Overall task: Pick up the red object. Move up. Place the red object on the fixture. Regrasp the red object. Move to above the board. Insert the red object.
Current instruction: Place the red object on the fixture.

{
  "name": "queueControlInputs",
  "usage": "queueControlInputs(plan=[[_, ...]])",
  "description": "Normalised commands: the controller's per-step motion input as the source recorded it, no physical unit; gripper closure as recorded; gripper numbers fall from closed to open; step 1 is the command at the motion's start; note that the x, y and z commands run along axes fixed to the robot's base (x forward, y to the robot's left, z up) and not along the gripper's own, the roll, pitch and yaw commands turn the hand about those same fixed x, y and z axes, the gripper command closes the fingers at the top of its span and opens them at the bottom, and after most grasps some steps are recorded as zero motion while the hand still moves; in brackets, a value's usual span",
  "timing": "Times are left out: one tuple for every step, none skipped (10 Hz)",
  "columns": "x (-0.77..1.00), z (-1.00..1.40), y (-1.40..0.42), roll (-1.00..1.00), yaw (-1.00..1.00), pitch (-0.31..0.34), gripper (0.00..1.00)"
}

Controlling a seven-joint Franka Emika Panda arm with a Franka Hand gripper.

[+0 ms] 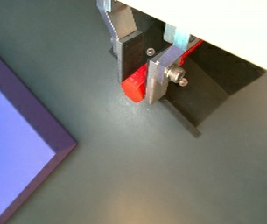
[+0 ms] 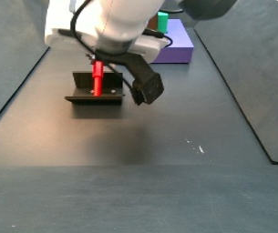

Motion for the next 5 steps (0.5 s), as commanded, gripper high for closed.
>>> queueControlInputs(plan=[[0.08, 0.00, 0.18, -0.53, 0.00, -0.097, 1.00], [0.03, -0.01, 0.07, -0.43, 0.00, -0.097, 1.00], [0.00, 0.00, -0.11, -0.27, 0.01, -0.074, 1.00], [0.00, -0.01, -0.13, -0.34, 0.00, -0.211, 1.00], [0.00, -0.03, -0.15, -0.31, 0.00, -0.214, 1.00]])
